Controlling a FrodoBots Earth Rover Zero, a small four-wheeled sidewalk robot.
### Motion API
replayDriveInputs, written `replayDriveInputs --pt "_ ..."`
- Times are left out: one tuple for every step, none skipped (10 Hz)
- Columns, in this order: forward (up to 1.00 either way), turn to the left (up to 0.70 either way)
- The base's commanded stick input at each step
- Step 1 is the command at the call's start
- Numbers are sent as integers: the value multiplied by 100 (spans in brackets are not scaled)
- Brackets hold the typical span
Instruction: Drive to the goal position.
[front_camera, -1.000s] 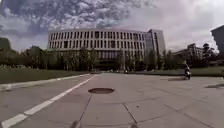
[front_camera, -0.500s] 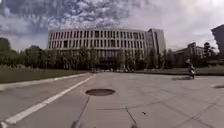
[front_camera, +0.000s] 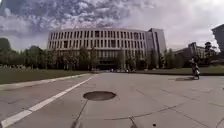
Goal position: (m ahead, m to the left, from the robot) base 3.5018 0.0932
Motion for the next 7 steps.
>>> replayDriveInputs --pt "70 0" --pt "70 0" --pt "70 0" --pt "70 0" --pt "70 0" --pt "70 0" --pt "70 0"
